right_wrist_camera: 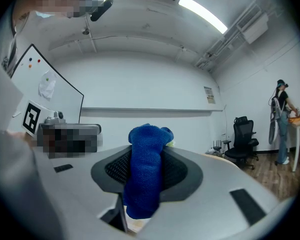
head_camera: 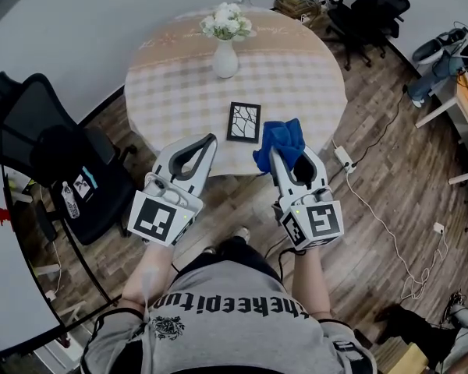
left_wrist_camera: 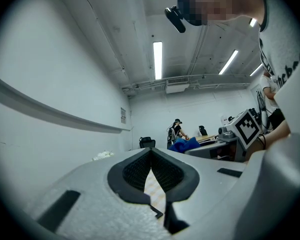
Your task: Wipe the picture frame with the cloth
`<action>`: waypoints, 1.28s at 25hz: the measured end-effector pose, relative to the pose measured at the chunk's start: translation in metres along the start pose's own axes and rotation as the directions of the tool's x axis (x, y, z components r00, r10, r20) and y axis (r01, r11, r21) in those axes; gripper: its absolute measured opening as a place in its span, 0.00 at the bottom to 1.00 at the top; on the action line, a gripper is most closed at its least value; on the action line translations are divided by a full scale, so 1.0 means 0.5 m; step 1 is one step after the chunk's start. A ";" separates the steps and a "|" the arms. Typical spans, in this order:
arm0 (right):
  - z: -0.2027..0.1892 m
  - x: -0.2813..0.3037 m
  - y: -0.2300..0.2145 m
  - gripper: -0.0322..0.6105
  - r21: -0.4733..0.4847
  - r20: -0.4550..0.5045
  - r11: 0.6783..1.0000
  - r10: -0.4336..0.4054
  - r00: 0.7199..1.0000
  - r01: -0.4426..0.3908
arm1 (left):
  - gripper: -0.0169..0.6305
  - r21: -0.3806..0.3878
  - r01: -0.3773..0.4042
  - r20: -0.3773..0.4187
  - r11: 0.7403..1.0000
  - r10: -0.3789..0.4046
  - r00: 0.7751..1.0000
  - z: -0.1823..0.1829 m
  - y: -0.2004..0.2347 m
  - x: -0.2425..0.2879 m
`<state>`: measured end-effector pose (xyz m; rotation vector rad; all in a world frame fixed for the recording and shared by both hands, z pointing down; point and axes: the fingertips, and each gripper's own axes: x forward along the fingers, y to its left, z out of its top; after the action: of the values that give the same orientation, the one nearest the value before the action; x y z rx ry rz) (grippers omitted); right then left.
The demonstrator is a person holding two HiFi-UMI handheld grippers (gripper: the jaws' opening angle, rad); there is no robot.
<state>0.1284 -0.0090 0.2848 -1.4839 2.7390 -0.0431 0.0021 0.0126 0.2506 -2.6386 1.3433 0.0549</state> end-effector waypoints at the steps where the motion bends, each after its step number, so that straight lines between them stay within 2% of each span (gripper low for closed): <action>1: 0.004 -0.007 0.008 0.27 -0.007 0.002 1.000 -0.004 1.000 0.004 | 0.05 -0.001 0.004 0.006 1.000 -0.004 1.000 0.004 -0.003 -0.007; 13: 0.011 -0.099 0.092 0.27 -0.029 0.008 0.997 -0.070 0.998 0.070 | 0.05 -0.008 0.058 0.036 0.998 -0.058 0.998 0.025 -0.039 -0.101; 16: 0.010 -0.118 0.108 0.27 -0.029 0.013 0.996 -0.081 0.997 0.081 | 0.05 -0.037 0.058 0.022 0.998 -0.058 0.998 0.027 -0.047 -0.124; 20: 0.008 -0.139 0.132 0.27 -0.031 0.015 0.995 -0.090 0.996 0.090 | 0.05 -0.014 0.057 0.039 0.998 -0.056 0.998 0.036 -0.049 -0.153; 22: 0.006 -0.150 0.143 0.27 -0.033 0.017 0.995 -0.094 0.995 0.095 | 0.05 -0.035 0.056 0.033 0.998 -0.055 0.998 0.036 -0.054 -0.168; 25: 0.002 -0.165 0.156 0.27 -0.027 0.023 0.994 -0.109 0.994 0.109 | 0.05 -0.015 0.061 0.053 0.998 -0.060 0.997 0.040 -0.057 -0.186; 32: -0.001 -0.194 0.186 0.27 -0.046 0.028 0.992 -0.117 0.993 0.119 | 0.05 -0.038 0.066 0.043 0.997 -0.064 0.997 0.043 -0.074 -0.221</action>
<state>0.1038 0.1231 0.2829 -1.6451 2.6472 0.0384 -0.0324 0.1260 0.2472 -2.6954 1.2552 0.1282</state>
